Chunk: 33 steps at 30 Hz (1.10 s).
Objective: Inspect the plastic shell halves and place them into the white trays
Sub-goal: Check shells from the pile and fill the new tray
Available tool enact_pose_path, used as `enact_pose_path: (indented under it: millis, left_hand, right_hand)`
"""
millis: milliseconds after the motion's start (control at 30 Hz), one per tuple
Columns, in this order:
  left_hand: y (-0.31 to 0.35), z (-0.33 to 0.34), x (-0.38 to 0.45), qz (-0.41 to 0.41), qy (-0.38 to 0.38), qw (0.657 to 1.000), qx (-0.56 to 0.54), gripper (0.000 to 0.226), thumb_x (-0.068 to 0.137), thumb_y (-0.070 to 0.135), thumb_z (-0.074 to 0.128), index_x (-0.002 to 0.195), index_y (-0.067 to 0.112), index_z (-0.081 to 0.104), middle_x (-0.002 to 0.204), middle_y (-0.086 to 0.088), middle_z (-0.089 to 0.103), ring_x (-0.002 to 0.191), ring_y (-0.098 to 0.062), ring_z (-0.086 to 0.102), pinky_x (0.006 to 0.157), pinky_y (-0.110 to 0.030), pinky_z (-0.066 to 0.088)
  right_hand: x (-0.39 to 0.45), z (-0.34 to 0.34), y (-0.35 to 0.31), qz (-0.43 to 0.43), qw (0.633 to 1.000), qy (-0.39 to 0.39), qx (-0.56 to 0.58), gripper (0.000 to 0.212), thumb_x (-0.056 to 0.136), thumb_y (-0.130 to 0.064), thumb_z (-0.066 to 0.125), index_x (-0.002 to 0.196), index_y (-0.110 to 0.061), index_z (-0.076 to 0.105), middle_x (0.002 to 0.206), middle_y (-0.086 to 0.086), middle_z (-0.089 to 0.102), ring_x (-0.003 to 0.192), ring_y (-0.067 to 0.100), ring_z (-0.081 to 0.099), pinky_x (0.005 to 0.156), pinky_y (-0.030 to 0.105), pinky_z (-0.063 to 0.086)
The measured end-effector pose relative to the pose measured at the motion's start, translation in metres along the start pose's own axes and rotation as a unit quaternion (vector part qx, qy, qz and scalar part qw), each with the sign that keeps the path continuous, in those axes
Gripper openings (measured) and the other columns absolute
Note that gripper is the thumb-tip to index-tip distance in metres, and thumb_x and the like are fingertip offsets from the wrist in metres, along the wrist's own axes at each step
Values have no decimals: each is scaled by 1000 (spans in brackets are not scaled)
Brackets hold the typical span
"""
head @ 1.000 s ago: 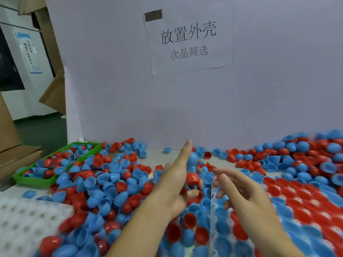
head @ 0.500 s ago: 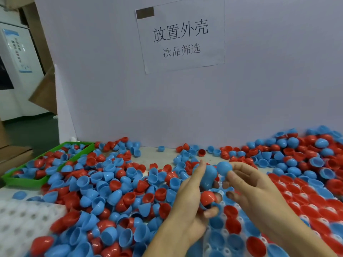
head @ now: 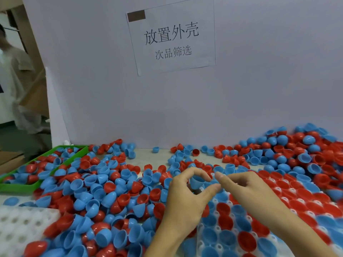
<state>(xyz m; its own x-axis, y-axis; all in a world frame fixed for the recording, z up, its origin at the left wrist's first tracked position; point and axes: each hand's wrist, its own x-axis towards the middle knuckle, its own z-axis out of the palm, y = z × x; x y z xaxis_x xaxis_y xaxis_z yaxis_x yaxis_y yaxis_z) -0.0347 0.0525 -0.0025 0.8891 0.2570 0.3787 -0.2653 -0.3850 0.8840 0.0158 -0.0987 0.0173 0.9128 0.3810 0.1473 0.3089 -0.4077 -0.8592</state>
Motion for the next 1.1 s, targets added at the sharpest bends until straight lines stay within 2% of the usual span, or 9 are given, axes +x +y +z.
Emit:
enact_pose_path:
  millis: [67,167,267,367,433,567,667,900,1100]
  left_hand:
    - [-1,0,0,17,-3,1000,2,16,75,47,80,80,39,66,93,24,69,98,3,62,93,-7,41]
    - [-5,3,-1,-2,-34,998,-48,19,71,53,78,82,42,68,79,14,70,73,-8,62,93,-43,52]
    - [-1,6,-2,-2,-51,995,-86,19,71,52,79,84,41,70,70,12,65,56,-5,54,64,-27,49]
    - [5,8,-2,-54,-10,989,-141,25,67,55,77,82,36,73,84,10,72,68,-12,68,61,-25,56]
    - [7,7,1,-171,48,940,-291,27,74,51,75,82,25,73,75,4,69,56,-15,62,44,-22,48]
    - [3,-4,5,-315,111,754,-566,32,97,39,59,103,9,64,73,-10,63,52,-16,55,32,-20,37]
    - [0,-10,5,-321,114,705,-622,36,100,39,55,110,5,63,79,-14,64,56,-20,60,35,-22,44]
    - [0,-6,9,-319,129,740,-578,29,80,0,67,108,-6,64,120,-29,57,96,-31,63,57,-28,60]
    - [-9,0,7,-301,73,823,-476,13,93,2,63,104,7,65,81,-16,69,61,-19,67,47,-22,54]
  right_hand:
    - [1,-4,1,58,995,-46,61,40,76,-62,58,80,-27,76,52,-23,61,50,-7,56,58,16,37]
    - [0,-13,4,134,974,-105,151,35,77,-48,69,84,-16,81,66,-5,64,60,8,52,55,20,40]
    - [0,-16,6,165,945,-157,235,23,78,-28,76,89,-9,80,78,3,68,62,10,57,53,21,42]
    - [1,-15,8,175,932,-156,276,14,79,-13,76,91,-5,79,85,9,71,65,14,61,54,22,47]
    - [1,-14,8,171,929,-110,307,13,82,-8,72,93,-6,78,87,11,74,65,16,66,54,20,51]
    - [0,-14,4,141,932,-76,326,21,60,-24,74,80,-24,81,85,5,77,66,15,70,52,19,51]
    - [1,-13,6,142,930,-77,330,22,63,-21,74,84,-20,81,94,10,77,70,18,72,51,19,52]
    - [-5,-29,2,138,945,-62,290,27,63,-18,76,88,-10,80,90,17,75,66,21,67,60,29,55]
    - [-26,-79,-13,101,994,3,-38,11,92,-22,66,91,-29,74,77,-7,76,66,4,71,64,20,50]
